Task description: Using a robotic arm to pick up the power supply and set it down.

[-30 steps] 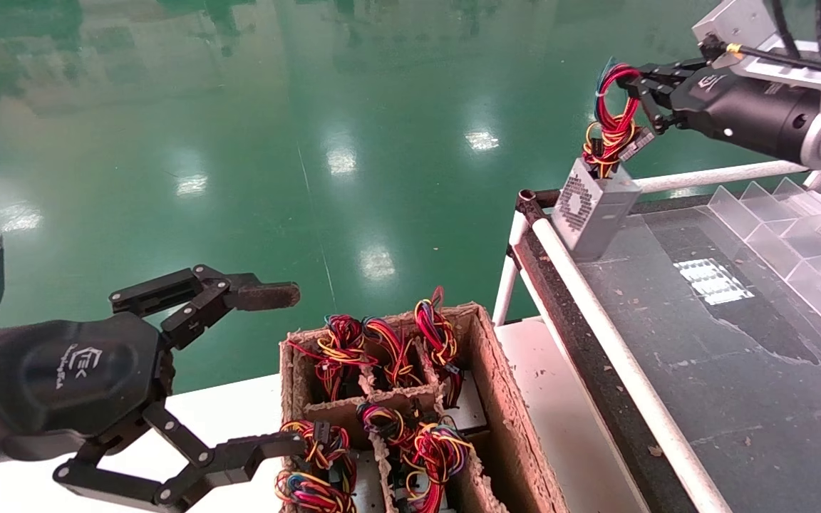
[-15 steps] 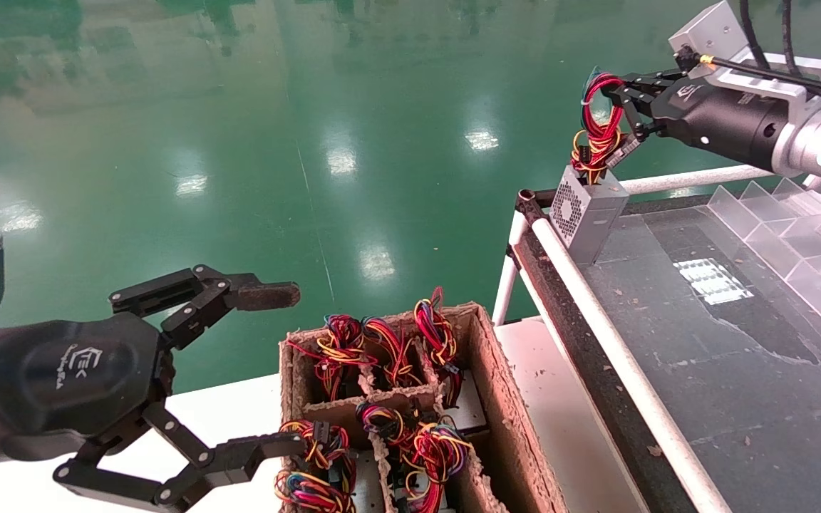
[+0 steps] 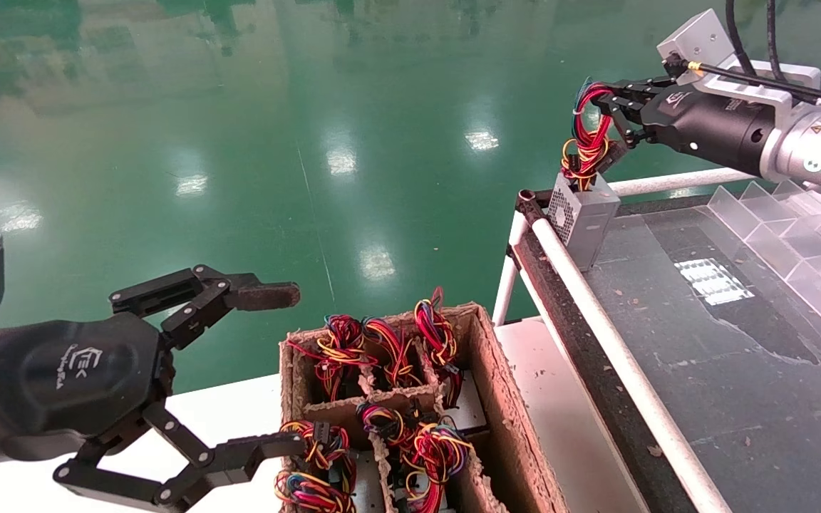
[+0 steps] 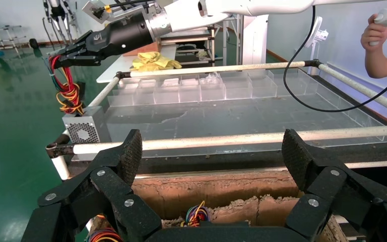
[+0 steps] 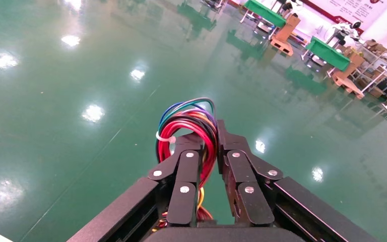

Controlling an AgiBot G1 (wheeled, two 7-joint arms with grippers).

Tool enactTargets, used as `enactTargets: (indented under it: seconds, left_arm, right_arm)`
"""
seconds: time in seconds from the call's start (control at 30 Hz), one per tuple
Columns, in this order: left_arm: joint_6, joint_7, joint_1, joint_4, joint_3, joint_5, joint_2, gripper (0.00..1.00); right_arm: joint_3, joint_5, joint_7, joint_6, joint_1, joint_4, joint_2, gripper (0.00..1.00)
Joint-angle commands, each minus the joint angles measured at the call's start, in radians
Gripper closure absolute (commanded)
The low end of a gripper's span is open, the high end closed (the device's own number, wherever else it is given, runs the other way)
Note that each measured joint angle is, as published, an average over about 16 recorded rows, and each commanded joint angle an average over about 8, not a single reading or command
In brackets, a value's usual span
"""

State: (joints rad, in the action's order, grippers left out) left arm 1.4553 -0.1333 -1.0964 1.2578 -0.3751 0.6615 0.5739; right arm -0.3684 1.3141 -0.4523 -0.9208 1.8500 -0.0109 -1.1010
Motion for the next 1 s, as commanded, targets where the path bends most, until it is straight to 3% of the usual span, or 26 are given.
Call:
enactTargets:
  seconds: [0.03, 0.4, 0.7, 1.0]
  left_arm:
    - [0.0, 0.0, 0.0, 0.0, 0.0, 0.0, 0.0, 0.0]
    - [0.0, 0.0, 0.0, 0.0, 0.0, 0.0, 0.0, 0.0]
    - [0.0, 0.0, 0.0, 0.0, 0.0, 0.0, 0.0, 0.0]
    - [0.0, 0.0, 0.0, 0.0, 0.0, 0.0, 0.0, 0.0]
  right_arm:
    - [-0.002, 0.003, 0.001, -0.003, 0.002, 0.003, 0.0, 0.0]
    - [-0.008, 0.012, 0.014, -0.011, 0.014, 0.013, 0.01, 0.0]
    - [0.038, -0.058, 0.07, -0.102, 0.027, 0.013, 0.053, 0.0]
    - [0.056, -0.133, 0.141, -0.169, -0.06, -0.127, 0.111, 0.0]
